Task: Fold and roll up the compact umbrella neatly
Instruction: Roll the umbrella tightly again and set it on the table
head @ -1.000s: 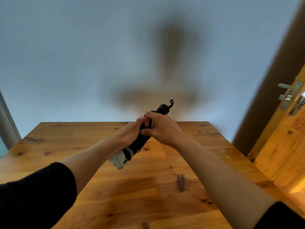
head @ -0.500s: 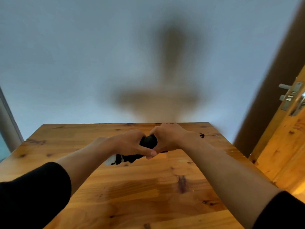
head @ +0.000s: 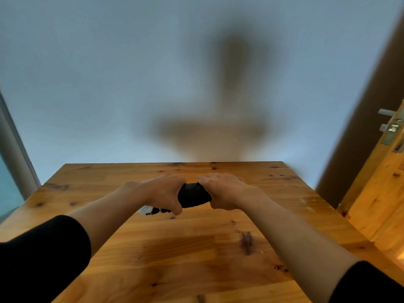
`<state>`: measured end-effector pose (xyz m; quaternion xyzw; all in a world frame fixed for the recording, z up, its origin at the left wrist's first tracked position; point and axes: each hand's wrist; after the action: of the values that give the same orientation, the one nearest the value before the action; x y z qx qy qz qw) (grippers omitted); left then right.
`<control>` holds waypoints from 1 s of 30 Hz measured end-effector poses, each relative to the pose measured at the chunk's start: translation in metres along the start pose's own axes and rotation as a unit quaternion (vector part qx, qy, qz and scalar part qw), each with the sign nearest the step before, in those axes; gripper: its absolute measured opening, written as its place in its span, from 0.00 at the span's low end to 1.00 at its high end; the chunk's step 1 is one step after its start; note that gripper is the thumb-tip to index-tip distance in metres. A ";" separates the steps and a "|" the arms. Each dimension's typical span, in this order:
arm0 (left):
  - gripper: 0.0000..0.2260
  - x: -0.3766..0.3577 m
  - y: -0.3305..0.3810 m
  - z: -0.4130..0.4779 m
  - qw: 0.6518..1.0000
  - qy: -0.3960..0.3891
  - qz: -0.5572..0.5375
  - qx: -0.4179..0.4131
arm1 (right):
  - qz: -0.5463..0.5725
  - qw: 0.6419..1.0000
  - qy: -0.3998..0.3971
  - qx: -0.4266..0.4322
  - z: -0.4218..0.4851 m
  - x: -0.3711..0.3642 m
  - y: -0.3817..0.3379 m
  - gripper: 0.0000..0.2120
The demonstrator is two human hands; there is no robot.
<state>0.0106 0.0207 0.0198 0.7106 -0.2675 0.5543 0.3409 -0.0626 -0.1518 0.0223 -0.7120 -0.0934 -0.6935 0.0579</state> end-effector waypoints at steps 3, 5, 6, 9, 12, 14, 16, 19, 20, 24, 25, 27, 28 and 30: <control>0.18 -0.006 -0.006 -0.002 0.999 -0.008 0.047 0.016 | 0.014 1.000 -0.002 0.005 -0.001 -0.021 0.000 0.22; 0.17 -0.015 -0.011 -0.005 0.997 -0.007 0.068 0.029 | 0.016 1.000 -0.010 0.005 -0.002 -0.035 0.001 0.25; 0.16 -0.021 -0.013 -0.006 0.996 -0.004 0.078 0.036 | 0.011 1.000 -0.012 0.005 -0.003 -0.040 0.001 0.26; 0.14 -0.040 -0.018 -0.004 0.994 0.008 0.104 0.042 | -0.023 1.000 -0.008 0.005 -0.003 -0.054 0.001 0.28; 0.15 -0.052 -0.022 -0.002 0.993 0.010 0.109 0.041 | -0.035 0.999 -0.016 -0.001 -0.002 -0.064 0.001 0.30; 0.16 -0.056 -0.026 -0.001 0.993 0.007 0.110 0.048 | -0.032 0.999 -0.029 -0.008 0.001 -0.069 0.000 0.32; 0.18 -0.057 -0.030 0.000 0.992 -0.001 0.109 0.056 | -0.020 0.998 -0.049 -0.021 0.003 -0.069 -0.002 0.34; 0.23 -0.057 -0.033 -0.002 0.992 -0.006 0.107 0.067 | 0.048 0.993 -0.096 -0.056 0.005 -0.065 -0.001 0.37; 0.25 -0.057 -0.033 -0.002 0.992 -0.003 0.101 0.071 | 0.086 0.988 -0.105 -0.070 0.004 -0.063 0.000 0.37; 0.30 -0.059 -0.032 -0.002 0.994 0.062 0.047 0.079 | 0.277 0.948 -0.061 -0.145 0.001 -0.049 0.003 0.31; 0.27 -0.060 -0.032 -0.002 0.994 0.076 0.032 0.077 | 0.310 0.937 -0.042 -0.159 0.000 -0.047 0.002 0.27; 0.23 -0.063 -0.034 -0.003 0.993 0.091 0.020 0.072 | 0.332 0.924 -0.015 -0.189 0.000 -0.049 0.000 0.24; 0.21 -0.065 -0.034 -0.004 0.992 0.100 0.016 0.071 | 0.318 0.926 -0.011 -0.202 0.001 -0.052 0.000 0.25; 0.19 -0.069 -0.035 -0.005 0.989 0.129 0.014 0.072 | 0.264 0.939 -0.018 -0.218 0.003 -0.062 0.001 0.27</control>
<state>0.0173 0.0460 -0.0534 0.6523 -0.1905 0.6635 0.3131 -0.0607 -0.1549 -0.0394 -0.7186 0.2503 -0.6438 0.0806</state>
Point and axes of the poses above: each hand's wrist, its own z-axis towards the middle knuckle, its own x-axis out of the back of the hand, y = z × x, and after that the axes turned 6 degrees about z, right-handed
